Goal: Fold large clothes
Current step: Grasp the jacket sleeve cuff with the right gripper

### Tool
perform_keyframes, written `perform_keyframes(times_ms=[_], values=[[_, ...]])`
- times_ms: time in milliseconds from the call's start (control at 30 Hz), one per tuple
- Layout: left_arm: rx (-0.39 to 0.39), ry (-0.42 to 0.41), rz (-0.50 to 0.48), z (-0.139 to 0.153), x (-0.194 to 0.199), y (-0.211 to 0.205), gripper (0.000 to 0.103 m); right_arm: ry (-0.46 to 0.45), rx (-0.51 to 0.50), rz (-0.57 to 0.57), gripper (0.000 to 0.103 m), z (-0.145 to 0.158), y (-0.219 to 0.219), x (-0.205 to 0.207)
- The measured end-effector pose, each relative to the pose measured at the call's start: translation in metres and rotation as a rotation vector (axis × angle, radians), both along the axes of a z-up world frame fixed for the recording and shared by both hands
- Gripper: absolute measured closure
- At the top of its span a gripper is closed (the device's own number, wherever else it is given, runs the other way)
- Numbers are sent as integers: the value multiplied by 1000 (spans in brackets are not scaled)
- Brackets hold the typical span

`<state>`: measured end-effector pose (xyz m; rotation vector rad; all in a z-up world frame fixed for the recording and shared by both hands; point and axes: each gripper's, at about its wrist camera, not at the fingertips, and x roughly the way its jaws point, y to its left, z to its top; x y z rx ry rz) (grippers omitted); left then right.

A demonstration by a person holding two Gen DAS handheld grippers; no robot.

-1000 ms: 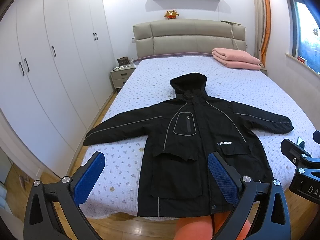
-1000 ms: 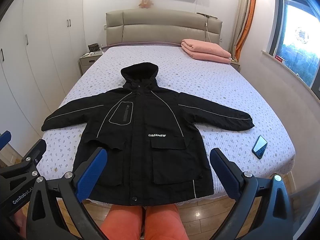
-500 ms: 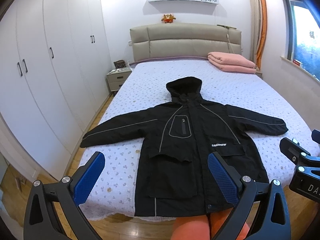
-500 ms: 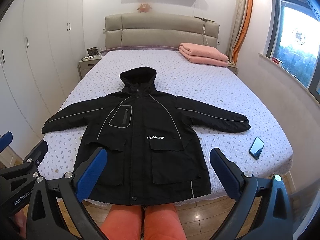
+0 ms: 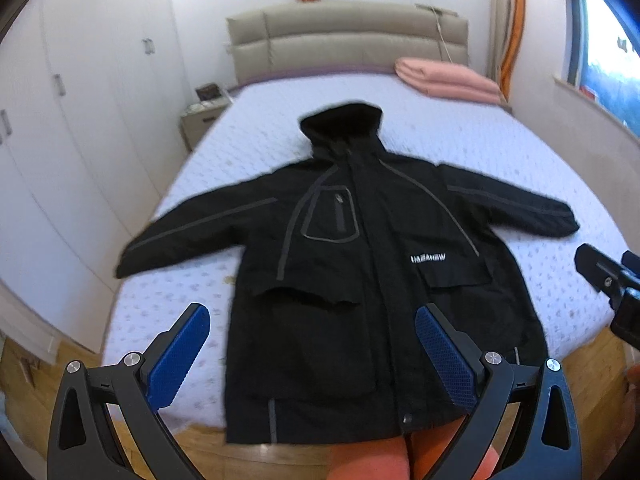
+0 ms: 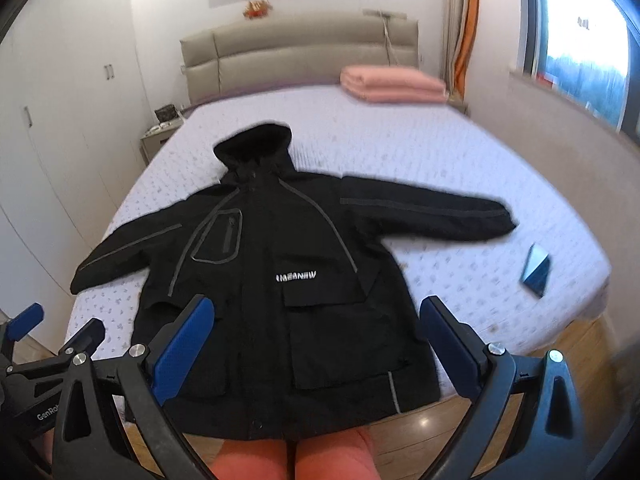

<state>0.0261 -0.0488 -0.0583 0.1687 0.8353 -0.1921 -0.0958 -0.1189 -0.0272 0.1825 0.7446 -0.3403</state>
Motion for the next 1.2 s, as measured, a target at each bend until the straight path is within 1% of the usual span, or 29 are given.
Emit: perform_keyframes(times_ms=[100,167,200,267,300,400,467,567,633,667,733,767,833,867,933,967,1067,1200], values=[[57,73,-66,-43,51,-43,0,34,-3,-20,0,-42,-34,37],[75,99,-99,-67,83,-71,0,47,-22,-41,0,-65,-59,66],[70,110,-121,-81,104,-88,1,50,-25,-51,0,-79,-77,84],[50,117,-147,-100,132,-116,1,53,-15,-74,1,-100,-110,113],[39,121,-160,-109,146,-130,1,63,-2,-103,2,-111,-133,129],[5,129,-223,-124,174,-174,1,55,73,-196,4,-131,-193,149],[-4,138,-275,-129,184,-200,1,58,106,-287,4,-140,-236,149],[17,154,-327,-134,196,-236,0,100,128,-368,4,-151,-289,144],[35,181,-367,-138,206,-258,0,142,126,-435,6,-156,-330,142],[40,195,-379,-139,210,-266,0,153,138,-468,9,-158,-355,139],[38,236,-398,-141,219,-283,0,158,162,-509,10,-158,-392,136],[31,260,-405,-142,225,-292,0,155,178,-547,10,-157,-418,133],[6,307,-416,-143,236,-309,0,143,210,-592,11,-156,-451,130],[-5,325,-421,-144,242,-317,0,136,234,-628,12,-157,-477,128],[-15,354,-433,-147,255,-335,0,136,273,-670,13,-162,-510,128],[-11,361,-437,-148,260,-345,0,137,314,-691,13,-169,-533,128],[-4,367,-453,-152,273,-374,0,145,405,-727,14,-187,-576,127],[-4,371,-479,-161,288,-406,0,140,485,-755,15,-206,-609,122]])
